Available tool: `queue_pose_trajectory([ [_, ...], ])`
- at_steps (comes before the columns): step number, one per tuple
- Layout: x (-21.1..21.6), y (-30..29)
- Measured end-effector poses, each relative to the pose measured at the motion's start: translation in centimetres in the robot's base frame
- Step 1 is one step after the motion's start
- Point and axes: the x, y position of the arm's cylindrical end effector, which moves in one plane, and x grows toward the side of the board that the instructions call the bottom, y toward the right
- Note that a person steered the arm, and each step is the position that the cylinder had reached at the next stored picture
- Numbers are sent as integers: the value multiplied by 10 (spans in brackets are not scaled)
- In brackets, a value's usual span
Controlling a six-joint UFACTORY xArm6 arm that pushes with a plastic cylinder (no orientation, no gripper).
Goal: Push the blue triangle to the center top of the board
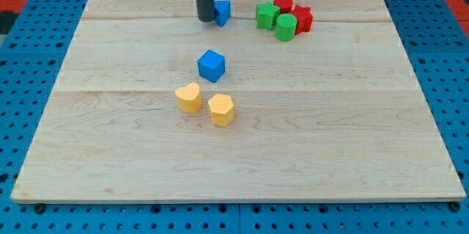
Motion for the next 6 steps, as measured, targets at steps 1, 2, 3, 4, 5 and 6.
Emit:
queue_pose_trajectory([
  [1,7,-6],
  [2,12,1],
  [3,1,31],
  [4,-13,47],
  [5,-23,48],
  [6,-29,46],
])
